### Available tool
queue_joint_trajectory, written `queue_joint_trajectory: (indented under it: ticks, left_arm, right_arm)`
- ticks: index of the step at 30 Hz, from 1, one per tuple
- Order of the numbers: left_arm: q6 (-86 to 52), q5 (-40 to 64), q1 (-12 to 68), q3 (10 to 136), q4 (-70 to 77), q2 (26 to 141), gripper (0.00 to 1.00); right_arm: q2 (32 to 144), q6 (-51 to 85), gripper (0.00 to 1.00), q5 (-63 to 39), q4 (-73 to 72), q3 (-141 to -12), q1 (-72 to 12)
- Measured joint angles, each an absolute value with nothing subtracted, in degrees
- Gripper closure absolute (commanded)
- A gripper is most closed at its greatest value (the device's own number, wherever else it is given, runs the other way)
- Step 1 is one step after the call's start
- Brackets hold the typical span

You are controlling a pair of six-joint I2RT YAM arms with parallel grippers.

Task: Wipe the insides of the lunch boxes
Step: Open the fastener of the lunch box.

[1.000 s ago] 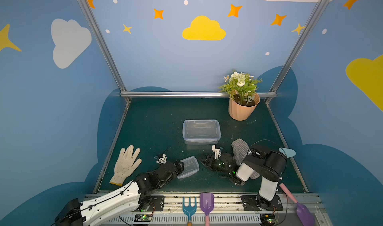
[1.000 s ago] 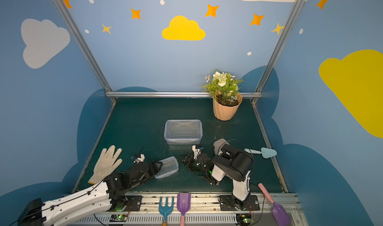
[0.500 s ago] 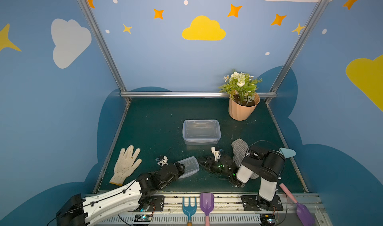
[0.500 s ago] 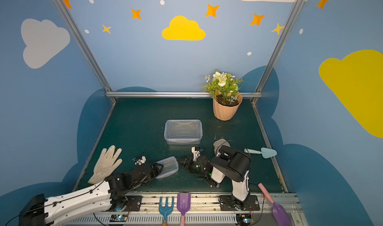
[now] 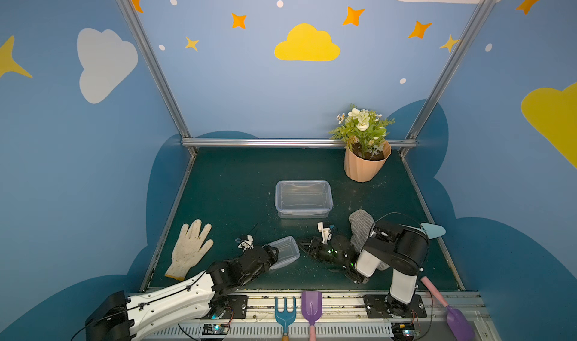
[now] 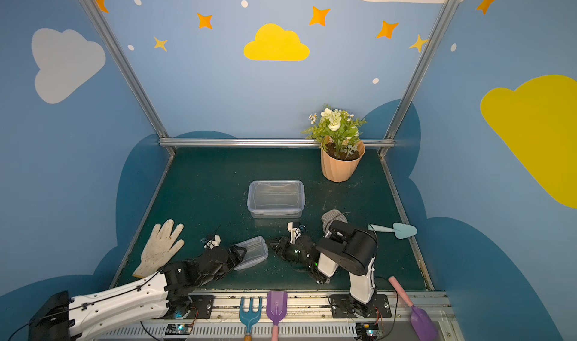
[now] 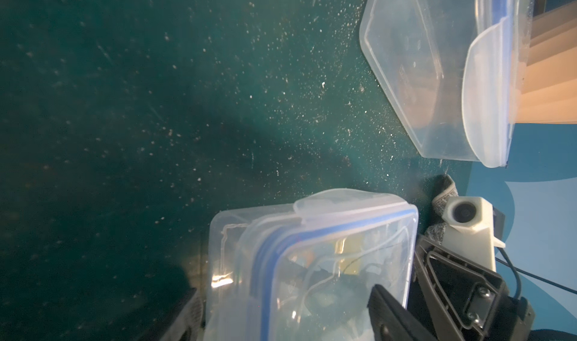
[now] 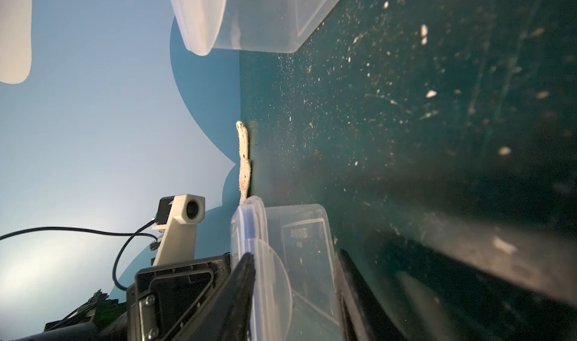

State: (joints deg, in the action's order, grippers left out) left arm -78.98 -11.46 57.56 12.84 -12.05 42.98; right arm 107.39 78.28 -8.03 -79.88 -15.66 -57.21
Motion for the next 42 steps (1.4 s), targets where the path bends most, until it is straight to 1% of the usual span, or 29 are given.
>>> queue_joint_trajectory:
  ticks: [7,24,34,42]
  left_arm:
    - [-79.5,-11.6,57.6,12.9,-9.2,45.7,0.22]
    - [-80.6,-12.6,57.6,13.0,-8.5,46.5,0.22]
    - [-80.8,-13.1,57.5,13.0,-7.7,47.1,0.22]
    - [-80.9,-13.5,57.5,13.0,-7.4,47.4,0.22]
  right_arm:
    - [105.9,78.2,0.58,-7.9,-79.9,-15.7,-57.5]
    - [105.8,78.6,0.70,-7.3,-79.9,-15.7,-58.2]
    - [106.0,79.0,0.79,-6.7,-80.3,-15.7,-58.2]
    - [106.4,79.3,0.90,-6.2,-80.8,-15.7,-58.4]
